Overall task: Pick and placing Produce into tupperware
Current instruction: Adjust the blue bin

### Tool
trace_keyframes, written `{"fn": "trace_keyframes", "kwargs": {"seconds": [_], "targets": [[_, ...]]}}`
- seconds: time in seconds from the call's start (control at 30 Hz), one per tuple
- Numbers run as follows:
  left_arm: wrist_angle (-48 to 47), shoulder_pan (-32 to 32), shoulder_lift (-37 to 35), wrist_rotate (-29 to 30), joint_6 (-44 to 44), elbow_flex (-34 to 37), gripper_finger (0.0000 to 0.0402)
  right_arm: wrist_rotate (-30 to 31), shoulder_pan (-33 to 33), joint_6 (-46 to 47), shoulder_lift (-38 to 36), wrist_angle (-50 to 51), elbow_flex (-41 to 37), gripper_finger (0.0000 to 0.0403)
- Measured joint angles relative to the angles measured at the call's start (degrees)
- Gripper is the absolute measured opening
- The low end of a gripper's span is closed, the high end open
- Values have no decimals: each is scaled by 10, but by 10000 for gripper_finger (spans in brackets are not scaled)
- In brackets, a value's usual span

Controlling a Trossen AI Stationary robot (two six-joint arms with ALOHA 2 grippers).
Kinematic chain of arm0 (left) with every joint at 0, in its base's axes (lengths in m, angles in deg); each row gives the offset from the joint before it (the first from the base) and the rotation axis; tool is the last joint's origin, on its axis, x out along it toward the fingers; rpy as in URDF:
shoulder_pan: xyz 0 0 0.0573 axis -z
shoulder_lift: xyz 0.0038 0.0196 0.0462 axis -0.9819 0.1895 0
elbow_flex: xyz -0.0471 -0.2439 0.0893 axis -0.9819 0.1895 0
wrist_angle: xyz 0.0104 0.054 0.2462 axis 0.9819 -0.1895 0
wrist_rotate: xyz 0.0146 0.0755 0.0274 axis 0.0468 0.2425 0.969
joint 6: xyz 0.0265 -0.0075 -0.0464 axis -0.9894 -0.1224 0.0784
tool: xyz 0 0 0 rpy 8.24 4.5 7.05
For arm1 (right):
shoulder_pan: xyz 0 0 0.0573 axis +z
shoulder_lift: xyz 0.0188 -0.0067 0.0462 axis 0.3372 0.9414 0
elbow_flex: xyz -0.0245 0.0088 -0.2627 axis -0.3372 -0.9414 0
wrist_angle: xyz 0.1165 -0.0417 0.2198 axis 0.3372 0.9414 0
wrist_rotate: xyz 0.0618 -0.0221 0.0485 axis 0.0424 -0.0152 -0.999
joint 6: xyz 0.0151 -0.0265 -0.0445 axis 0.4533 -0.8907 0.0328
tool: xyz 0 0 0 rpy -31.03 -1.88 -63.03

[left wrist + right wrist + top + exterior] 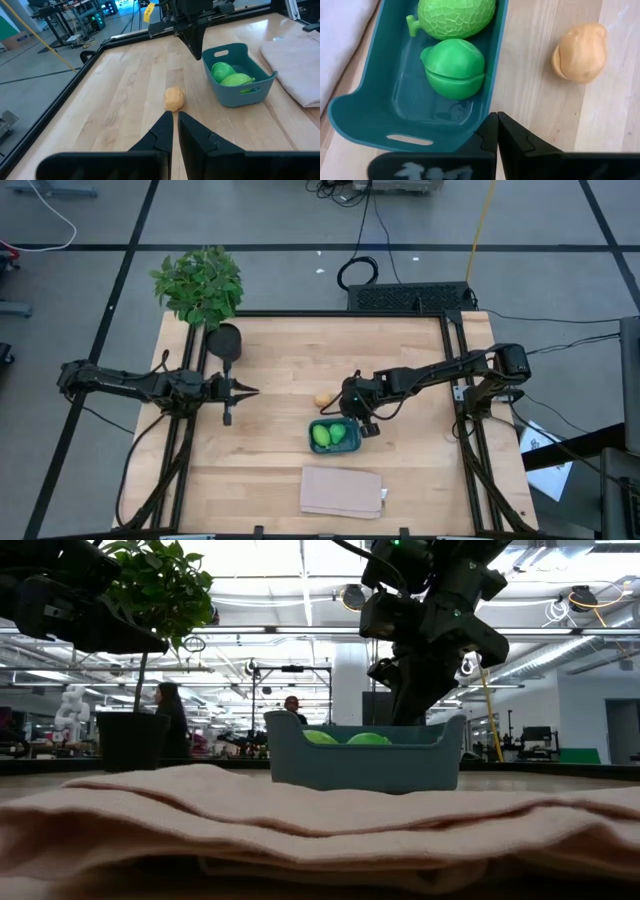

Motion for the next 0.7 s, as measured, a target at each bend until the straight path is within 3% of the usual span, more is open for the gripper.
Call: {"fn": "trace_keyframes", "kwargs": {"seconds": [0.7], "targets": [[0,0,0,0,1,0,31,1,22,22,0,0,0,0]]}}
